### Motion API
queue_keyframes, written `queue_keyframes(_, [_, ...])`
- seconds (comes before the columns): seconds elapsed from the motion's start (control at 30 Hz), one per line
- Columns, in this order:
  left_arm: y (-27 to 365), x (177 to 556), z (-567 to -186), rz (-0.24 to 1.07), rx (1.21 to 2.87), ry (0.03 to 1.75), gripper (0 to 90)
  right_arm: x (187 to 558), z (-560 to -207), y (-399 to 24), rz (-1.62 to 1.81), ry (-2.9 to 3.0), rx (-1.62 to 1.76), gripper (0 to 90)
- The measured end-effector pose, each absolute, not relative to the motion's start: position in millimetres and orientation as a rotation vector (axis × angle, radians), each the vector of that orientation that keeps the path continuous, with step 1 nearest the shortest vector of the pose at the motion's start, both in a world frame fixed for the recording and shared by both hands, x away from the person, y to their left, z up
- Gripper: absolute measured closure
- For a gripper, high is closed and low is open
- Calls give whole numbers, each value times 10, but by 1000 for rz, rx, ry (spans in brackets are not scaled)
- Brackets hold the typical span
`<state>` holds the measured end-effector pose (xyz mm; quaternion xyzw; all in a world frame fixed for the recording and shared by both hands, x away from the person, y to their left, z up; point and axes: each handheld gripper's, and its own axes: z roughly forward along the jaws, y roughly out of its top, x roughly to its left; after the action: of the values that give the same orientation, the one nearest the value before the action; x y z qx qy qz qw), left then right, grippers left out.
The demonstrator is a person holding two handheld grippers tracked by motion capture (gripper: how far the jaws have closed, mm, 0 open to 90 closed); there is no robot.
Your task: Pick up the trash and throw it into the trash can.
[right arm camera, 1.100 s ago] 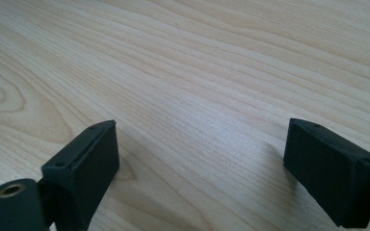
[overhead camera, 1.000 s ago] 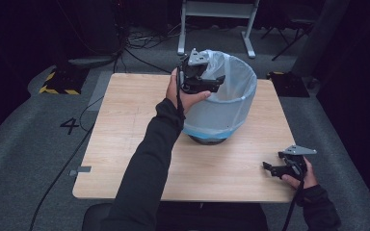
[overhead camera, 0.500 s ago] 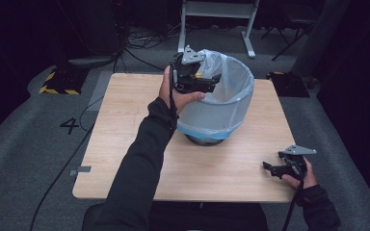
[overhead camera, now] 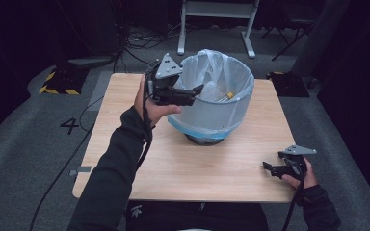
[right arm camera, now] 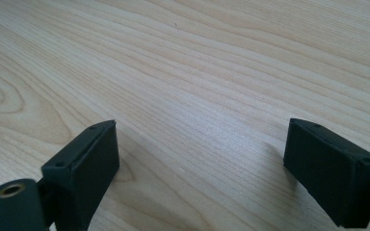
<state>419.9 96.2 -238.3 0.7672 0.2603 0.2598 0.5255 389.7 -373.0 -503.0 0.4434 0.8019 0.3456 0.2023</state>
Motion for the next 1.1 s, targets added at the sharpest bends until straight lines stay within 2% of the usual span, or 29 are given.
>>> queue_keyframes(0.2, [1221,3964,-2528,646,1832,612,157,3894,-5029,-3728,964,2237,1241,122])
queue_keyframes(0.33, [1370,3848,-2817,666,1844,650,156,3891,-5030,-3725,962,2232,1246,121])
queue_keyframes(0.37, [1381,3818,-2937,643,1836,677,156,3890,-5030,-3725,962,2232,1245,121])
queue_keyframes(0.6, [1526,3778,-3989,601,2080,776,158,3891,-5030,-3726,962,2232,1246,121])
queue_keyframes(0.7, [1595,3813,-4416,482,2164,822,160,3892,-5030,-3726,962,2232,1245,121])
queue_keyframes(0.8, [1663,3847,-4730,421,2214,877,160,3891,-5030,-3726,962,2232,1246,121])
queue_keyframes(0.93, [1736,3880,-4907,368,2256,929,161,3890,-5029,-3725,962,2232,1246,121])
queue_keyframes(1.0, [1754,3889,-4961,395,2284,934,161,3890,-5029,-3724,962,2231,1247,120])
queue_keyframes(1.1, [1775,3901,-4984,343,2263,954,156,3890,-5030,-3724,961,2229,1247,120])
